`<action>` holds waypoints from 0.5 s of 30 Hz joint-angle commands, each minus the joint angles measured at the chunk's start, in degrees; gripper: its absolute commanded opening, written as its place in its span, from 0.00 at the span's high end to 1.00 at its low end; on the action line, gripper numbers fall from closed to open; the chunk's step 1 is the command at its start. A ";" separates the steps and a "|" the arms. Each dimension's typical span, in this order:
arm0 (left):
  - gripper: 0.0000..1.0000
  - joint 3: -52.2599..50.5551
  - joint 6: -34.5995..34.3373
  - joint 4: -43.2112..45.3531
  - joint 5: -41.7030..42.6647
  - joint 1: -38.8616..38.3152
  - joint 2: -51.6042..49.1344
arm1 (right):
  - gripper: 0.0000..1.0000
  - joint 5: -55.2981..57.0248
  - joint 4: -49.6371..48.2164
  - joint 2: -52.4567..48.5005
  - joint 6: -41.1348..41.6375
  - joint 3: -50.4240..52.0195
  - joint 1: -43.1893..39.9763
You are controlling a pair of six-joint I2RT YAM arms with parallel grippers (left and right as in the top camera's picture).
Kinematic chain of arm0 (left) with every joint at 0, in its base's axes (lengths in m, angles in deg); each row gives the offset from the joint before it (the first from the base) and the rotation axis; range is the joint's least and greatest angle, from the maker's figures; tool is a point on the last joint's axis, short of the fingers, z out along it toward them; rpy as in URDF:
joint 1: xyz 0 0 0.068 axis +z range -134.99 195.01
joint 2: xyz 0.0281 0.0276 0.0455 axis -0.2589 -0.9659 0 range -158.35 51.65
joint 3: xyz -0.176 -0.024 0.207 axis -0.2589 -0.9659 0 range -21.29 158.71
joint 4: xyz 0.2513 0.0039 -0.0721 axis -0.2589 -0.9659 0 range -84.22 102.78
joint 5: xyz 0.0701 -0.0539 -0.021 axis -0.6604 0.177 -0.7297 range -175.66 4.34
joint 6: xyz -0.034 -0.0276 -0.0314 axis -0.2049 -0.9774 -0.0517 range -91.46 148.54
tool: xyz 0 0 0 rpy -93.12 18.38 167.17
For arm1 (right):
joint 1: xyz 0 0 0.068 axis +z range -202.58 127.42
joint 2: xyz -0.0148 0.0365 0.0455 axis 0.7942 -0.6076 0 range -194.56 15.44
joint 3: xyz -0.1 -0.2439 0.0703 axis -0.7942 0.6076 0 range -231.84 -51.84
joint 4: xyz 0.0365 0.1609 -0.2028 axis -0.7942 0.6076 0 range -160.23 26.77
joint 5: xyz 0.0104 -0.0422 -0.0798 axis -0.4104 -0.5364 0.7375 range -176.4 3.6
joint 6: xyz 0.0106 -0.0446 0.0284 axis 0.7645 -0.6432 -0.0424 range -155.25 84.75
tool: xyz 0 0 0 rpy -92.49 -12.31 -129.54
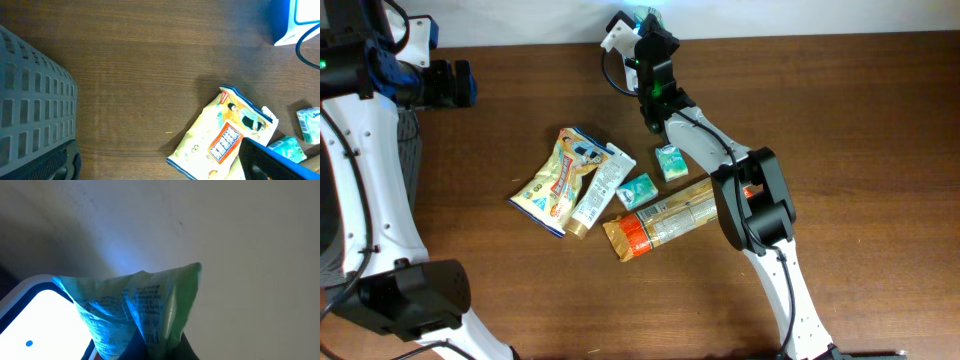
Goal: Scan the item barcode
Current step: 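Move the bag to the right and release it on the table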
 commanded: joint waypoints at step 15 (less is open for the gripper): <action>0.01 0.46 -0.50 0.09 0.00 0.02 0.28 | 0.96 -44.15 98.68 46.51 62.36 1.22 -33.48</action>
